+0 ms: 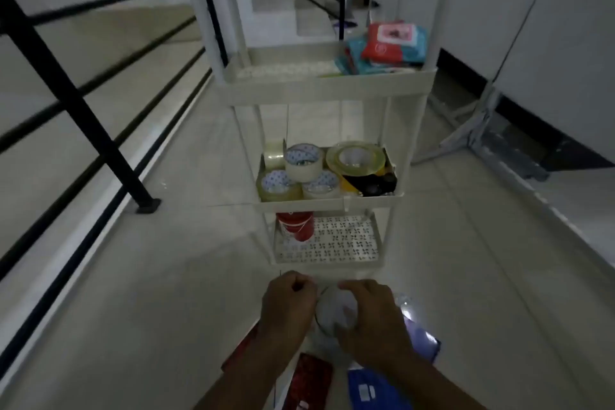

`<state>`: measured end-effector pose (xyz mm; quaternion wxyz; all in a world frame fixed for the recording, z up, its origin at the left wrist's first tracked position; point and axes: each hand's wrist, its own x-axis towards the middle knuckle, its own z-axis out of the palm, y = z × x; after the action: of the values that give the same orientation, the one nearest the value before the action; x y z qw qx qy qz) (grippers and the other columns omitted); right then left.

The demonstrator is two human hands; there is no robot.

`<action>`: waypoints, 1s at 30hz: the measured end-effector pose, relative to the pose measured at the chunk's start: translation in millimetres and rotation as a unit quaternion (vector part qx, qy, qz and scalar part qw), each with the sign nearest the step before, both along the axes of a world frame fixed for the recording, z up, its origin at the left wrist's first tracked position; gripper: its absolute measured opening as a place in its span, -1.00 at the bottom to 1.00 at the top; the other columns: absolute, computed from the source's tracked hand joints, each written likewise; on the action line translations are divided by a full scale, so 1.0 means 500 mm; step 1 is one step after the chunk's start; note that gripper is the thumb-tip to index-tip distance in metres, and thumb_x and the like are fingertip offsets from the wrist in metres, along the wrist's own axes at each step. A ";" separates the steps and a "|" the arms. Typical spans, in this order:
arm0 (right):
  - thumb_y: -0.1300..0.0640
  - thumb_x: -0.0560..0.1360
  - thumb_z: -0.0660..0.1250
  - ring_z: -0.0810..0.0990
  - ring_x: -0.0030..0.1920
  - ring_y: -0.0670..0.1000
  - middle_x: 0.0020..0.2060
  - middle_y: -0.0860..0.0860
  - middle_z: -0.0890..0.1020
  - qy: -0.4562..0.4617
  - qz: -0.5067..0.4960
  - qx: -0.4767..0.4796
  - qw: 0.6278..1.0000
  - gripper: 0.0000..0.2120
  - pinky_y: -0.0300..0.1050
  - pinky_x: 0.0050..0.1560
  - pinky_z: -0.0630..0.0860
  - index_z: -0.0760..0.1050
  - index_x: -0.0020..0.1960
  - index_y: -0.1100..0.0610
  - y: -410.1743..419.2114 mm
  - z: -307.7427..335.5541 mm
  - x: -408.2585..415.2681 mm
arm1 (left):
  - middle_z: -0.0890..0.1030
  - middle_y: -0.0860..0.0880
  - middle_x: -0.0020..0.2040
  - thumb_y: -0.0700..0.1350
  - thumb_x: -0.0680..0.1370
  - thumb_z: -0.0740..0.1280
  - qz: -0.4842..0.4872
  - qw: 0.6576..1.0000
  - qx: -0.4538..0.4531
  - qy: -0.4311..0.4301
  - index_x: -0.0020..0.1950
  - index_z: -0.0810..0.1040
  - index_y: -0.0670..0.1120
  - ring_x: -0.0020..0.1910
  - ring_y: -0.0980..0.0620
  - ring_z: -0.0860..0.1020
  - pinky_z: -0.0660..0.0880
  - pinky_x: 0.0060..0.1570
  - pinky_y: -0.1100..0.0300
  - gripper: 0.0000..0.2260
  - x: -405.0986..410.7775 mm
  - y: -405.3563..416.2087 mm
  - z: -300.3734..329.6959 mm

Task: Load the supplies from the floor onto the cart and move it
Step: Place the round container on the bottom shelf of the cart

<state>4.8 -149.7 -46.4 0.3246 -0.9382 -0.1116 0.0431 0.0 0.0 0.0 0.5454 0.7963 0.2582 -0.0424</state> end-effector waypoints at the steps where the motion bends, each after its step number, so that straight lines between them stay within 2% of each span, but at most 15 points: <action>1: -0.15 0.30 0.37 0.32 0.29 -0.01 0.25 -0.08 0.39 0.004 0.029 -0.050 0.998 -0.33 -0.12 0.22 0.34 0.30 0.38 -0.10 0.010 -0.013 0.006 | 0.68 -0.13 -0.20 -0.15 0.50 0.30 0.004 1.000 -0.005 -0.003 -0.20 0.62 -0.13 -0.16 -0.17 0.64 0.62 -0.16 -0.20 -0.85 0.008 0.009 -0.020; 4: -0.27 0.28 0.35 0.17 0.44 0.01 0.43 -0.04 0.21 0.017 0.040 -0.140 0.989 -0.15 -0.03 0.37 0.27 0.10 0.48 -0.12 0.034 -0.056 0.016 | 0.69 -0.09 -0.22 -0.13 0.50 0.29 0.016 1.000 -0.020 0.005 -0.21 0.62 -0.09 -0.19 -0.15 0.65 0.63 -0.18 -0.18 -0.85 0.021 0.031 -0.044; 6: -0.26 0.26 0.40 0.05 0.51 0.07 0.51 0.03 0.07 0.040 0.029 -0.142 0.989 -0.06 0.07 0.43 0.24 0.03 0.51 -0.11 0.045 -0.082 0.019 | 0.69 -0.08 -0.23 -0.14 0.50 0.30 0.017 0.999 -0.032 0.012 -0.22 0.63 -0.08 -0.21 -0.13 0.65 0.63 -0.19 -0.17 -0.85 0.023 0.043 -0.061; 8: -0.24 0.25 0.44 0.03 0.52 0.14 0.52 0.11 0.01 0.044 0.012 -0.154 0.987 -0.03 0.11 0.42 0.26 0.03 0.52 -0.09 0.054 -0.097 0.018 | 0.69 -0.11 -0.22 -0.18 0.51 0.28 0.021 0.999 -0.042 0.017 -0.21 0.63 -0.08 -0.22 -0.13 0.65 0.64 -0.20 -0.16 -0.84 0.028 0.054 -0.067; 10: -0.15 0.16 0.55 0.26 0.44 0.25 0.47 0.23 0.19 0.000 0.001 -0.148 0.989 -0.01 0.16 0.28 0.44 0.20 0.49 -0.02 0.057 -0.101 0.018 | 0.69 -0.10 -0.22 -0.20 0.52 0.27 0.020 0.998 -0.049 0.025 -0.19 0.62 -0.07 -0.25 -0.09 0.66 0.63 -0.22 -0.11 -0.84 0.036 0.062 -0.073; 12: -0.06 0.09 0.61 0.46 0.30 0.26 0.37 0.26 0.37 -0.044 -0.004 -0.115 0.992 -0.06 0.13 0.09 0.56 0.35 0.42 0.04 0.054 -0.115 0.019 | 0.70 -0.10 -0.23 -0.21 0.52 0.27 0.020 0.998 -0.056 0.027 -0.18 0.62 -0.09 -0.27 -0.08 0.65 0.63 -0.24 -0.09 -0.84 0.041 0.066 -0.073; 16: -0.05 0.19 0.56 0.40 0.34 0.24 0.36 0.25 0.37 -0.070 -0.007 -0.076 0.995 -0.21 0.15 0.15 0.55 0.43 0.38 0.04 0.049 -0.139 0.027 | 0.69 -0.07 -0.24 -0.20 0.51 0.28 0.013 0.998 -0.054 0.022 -0.20 0.62 -0.09 -0.25 -0.07 0.64 0.62 -0.23 -0.06 -0.85 0.058 0.073 -0.077; 18: -0.10 0.22 0.52 0.35 0.37 0.22 0.37 0.23 0.34 -0.069 -0.003 -0.077 0.995 -0.23 0.11 0.21 0.51 0.41 0.39 0.00 0.047 -0.143 0.028 | 0.66 -0.02 -0.17 -0.16 0.52 0.29 -0.017 1.000 0.004 -0.009 -0.19 0.59 -0.03 -0.19 0.00 0.62 0.60 -0.23 0.13 -0.88 0.063 0.077 -0.077; 19: -0.14 0.22 0.48 0.33 0.37 0.20 0.38 0.20 0.32 -0.065 -0.005 -0.076 0.995 -0.23 0.08 0.22 0.49 0.39 0.39 -0.03 0.046 -0.142 0.027 | 0.63 0.01 -0.10 -0.14 0.51 0.31 -0.041 0.995 0.076 -0.047 -0.15 0.57 0.00 -0.11 0.04 0.59 0.54 -0.20 0.25 -0.92 0.065 0.082 -0.076; 20: -0.17 0.22 0.45 0.31 0.38 0.18 0.38 0.17 0.29 -0.065 -0.007 -0.072 0.995 -0.23 0.06 0.24 0.47 0.37 0.40 -0.06 0.044 -0.141 0.026 | 0.58 0.02 0.01 -0.12 0.50 0.32 -0.068 0.978 0.171 -0.102 -0.05 0.55 0.02 0.02 0.04 0.54 0.50 -0.11 0.27 -0.93 0.069 0.089 -0.074; 22: -0.23 0.22 0.40 0.27 0.39 0.16 0.39 0.13 0.23 -0.066 -0.021 -0.076 0.995 -0.21 0.06 0.27 0.43 0.33 0.42 -0.12 0.043 -0.133 0.027 | 0.48 -0.02 0.27 -0.10 0.44 0.36 -0.141 0.905 0.347 -0.202 0.24 0.47 0.00 0.31 -0.05 0.39 0.46 0.17 0.09 -0.63 0.089 0.099 -0.074; 23: -0.24 0.20 0.40 0.28 0.37 0.15 0.38 0.11 0.23 -0.072 -0.031 -0.076 0.994 -0.20 0.05 0.25 0.45 0.33 0.41 -0.13 0.042 -0.124 0.032 | 0.40 -0.05 0.39 -0.10 0.41 0.37 -0.175 0.872 0.396 -0.230 0.36 0.39 -0.03 0.43 -0.11 0.30 0.39 0.29 0.00 -0.48 0.104 0.101 -0.070; 25: -0.20 0.15 0.45 0.38 0.29 0.16 0.31 0.12 0.32 -0.118 -0.045 -0.052 0.991 -0.21 0.04 0.16 0.51 0.39 0.36 -0.09 0.036 -0.106 0.048 | 0.24 -0.09 0.54 -0.11 0.37 0.37 -0.224 0.831 0.447 -0.245 0.49 0.25 -0.07 0.54 -0.16 0.12 0.24 0.42 -0.11 -0.31 0.142 0.100 -0.058; 27: -0.20 0.13 0.47 0.37 0.31 0.21 0.33 0.16 0.34 -0.133 -0.047 -0.036 0.989 -0.18 0.08 0.14 0.51 0.36 0.37 -0.09 0.027 -0.090 0.071 | 0.11 -0.12 0.58 -0.09 0.36 0.32 -0.252 0.807 0.481 -0.232 0.53 0.19 -0.09 0.56 -0.18 -0.01 0.14 0.46 -0.23 -0.26 0.180 0.099 -0.047; 30: -0.24 0.17 0.46 0.29 0.38 0.23 0.40 0.18 0.28 -0.155 -0.052 -0.041 0.986 -0.16 0.09 0.19 0.49 0.29 0.40 -0.13 0.015 -0.082 0.111 | -0.03 -0.13 0.60 -0.03 0.34 0.24 -0.269 0.806 0.494 -0.186 0.57 0.06 -0.14 0.56 -0.19 -0.13 0.06 0.46 -0.29 -0.19 0.220 0.098 -0.050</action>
<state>60.2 -142.2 -87.6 0.2667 -0.9505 -0.1101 -0.1150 109.8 49.0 -24.9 0.0826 0.9883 -0.0869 0.0948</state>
